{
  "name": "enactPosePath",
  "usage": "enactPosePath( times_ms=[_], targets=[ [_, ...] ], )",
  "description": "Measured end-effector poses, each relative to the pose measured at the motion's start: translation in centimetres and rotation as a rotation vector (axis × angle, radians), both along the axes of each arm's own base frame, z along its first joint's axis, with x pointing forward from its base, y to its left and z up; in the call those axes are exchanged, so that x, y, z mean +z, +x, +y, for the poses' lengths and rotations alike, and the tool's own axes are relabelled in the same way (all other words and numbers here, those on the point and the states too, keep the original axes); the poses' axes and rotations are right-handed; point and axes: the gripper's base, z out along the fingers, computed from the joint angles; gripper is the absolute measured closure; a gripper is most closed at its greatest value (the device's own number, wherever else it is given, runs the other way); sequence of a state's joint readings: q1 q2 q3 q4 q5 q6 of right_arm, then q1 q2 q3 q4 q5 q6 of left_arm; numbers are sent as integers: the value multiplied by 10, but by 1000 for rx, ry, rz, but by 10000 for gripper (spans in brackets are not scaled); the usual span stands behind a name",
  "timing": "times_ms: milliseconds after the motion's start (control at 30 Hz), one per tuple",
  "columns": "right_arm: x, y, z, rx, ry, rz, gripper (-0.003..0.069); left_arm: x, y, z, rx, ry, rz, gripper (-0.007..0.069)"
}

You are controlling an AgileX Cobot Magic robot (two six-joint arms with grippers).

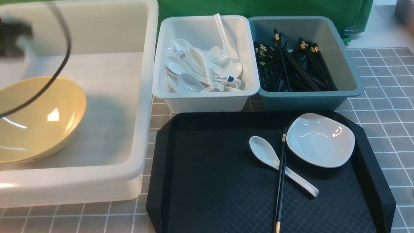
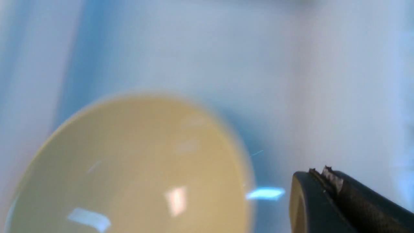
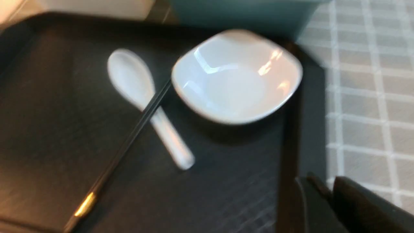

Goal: On grey table put chopsticks spoon bowls plates into blue grey white boxes.
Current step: 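Reach for and grasp the small white dish on the black tray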

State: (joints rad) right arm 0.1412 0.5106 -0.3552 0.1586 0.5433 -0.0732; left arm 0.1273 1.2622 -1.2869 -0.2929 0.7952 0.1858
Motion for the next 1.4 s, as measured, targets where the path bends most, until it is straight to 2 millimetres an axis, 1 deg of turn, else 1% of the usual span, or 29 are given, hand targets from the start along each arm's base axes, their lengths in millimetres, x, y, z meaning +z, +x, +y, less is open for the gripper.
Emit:
enactPosePath(
  times_ms=[33,67,100,133,200,233,267,300,400,433,467,500,533,567,633,700,800,900,967,1100,1200,1233,1300,1367,1400],
  targets=[
    [1,6,2,2,8,39,480,12,-13,-11,-45,7,-57,634],
    [4,10,4,5,15,59,464,18,-23,-21,-88,13,-92,634],
    [7,23,7,-4,30,115,419,31,-51,-35,-151,26,-182,634],
    [9,32,9,-9,36,147,391,34,-70,-43,-198,40,-230,634],
    [9,49,13,-15,37,203,340,32,-105,-49,-241,51,-315,634],
    [8,60,15,-17,33,237,314,28,-119,-50,-252,52,-345,634],
    [8,62,15,-18,32,244,309,27,-123,-50,-254,51,-351,634],
    [5,80,19,-23,26,296,274,14,-150,-49,-264,47,-387,632],
    [-2,111,24,-38,22,367,233,-18,-189,-43,-259,38,-401,633],
    [-4,121,26,-48,27,383,227,-34,-198,-42,-255,44,-374,633],
    [-9,130,27,-60,33,404,222,-44,-207,-40,-254,49,-357,633],
    [-12,141,29,-72,39,412,219,-60,-212,-38,-252,61,-313,633],
    [-16,146,30,-82,44,428,219,-70,-218,-37,-252,69,-289,633],
    [-20,152,31,-91,49,437,218,-78,-222,-36,-252,82,-266,633],
    [-32,161,33,-123,64,477,219,-95,-229,-34,-250,97,-242,633],
    [-46,167,33,-150,73,516,219,-104,-231,-33,-246,105,-240,633],
    [-62,175,34,-188,90,554,218,-114,-229,-32,-237,120,-240,633],
    [-73,183,35,-227,114,556,218,-125,-224,-31,-231,148,-243,633],
    [-78,188,36,-252,135,542,218,-130,-221,-31,-223,152,-264,633],
    [-81,193,36,-278,162,511,224,-136,-217,-30,-209,150,-301,633],
    [-83,196,36,-295,181,490,243,-142,-214,-30,-203,149,-311,633],
    [-82,199,36,-300,189,469,267,-142,-214,-30,-201,149,-317,633],
    [-82,200,36,-301,193,456,279,-142,-213,-30,-200,149,-318,633],
    [-82,202,36,-306,203,437,311,-142,-213,-30,-198,149,-326,633],
    [-82,203,36,-310,210,421,355,-141,-213,-30,-197,148,-333,633]
  ],
)
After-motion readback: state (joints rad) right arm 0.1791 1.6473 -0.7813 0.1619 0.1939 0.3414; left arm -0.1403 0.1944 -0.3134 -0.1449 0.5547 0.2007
